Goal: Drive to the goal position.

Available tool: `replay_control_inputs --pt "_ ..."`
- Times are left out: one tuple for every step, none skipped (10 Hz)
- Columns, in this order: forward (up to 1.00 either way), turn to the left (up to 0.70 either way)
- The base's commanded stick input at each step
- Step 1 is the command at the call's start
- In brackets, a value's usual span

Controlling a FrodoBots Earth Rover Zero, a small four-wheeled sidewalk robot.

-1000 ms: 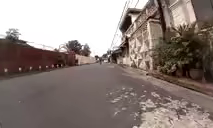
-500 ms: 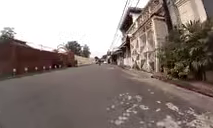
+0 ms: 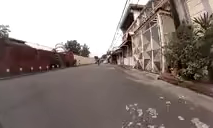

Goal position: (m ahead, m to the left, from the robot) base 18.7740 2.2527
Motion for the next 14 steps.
replay_control_inputs --pt "1.00 0.00" --pt "1.00 0.00" --pt "1.00 0.00" --pt "1.00 0.00" --pt "1.00 0.00" --pt "1.00 0.00" --pt "1.00 -0.10" --pt "1.00 -0.40" --pt "1.00 -0.25" --pt "1.00 -0.05" --pt "1.00 0.00" --pt "1.00 0.00" --pt "1.00 0.00" --pt "1.00 0.00"
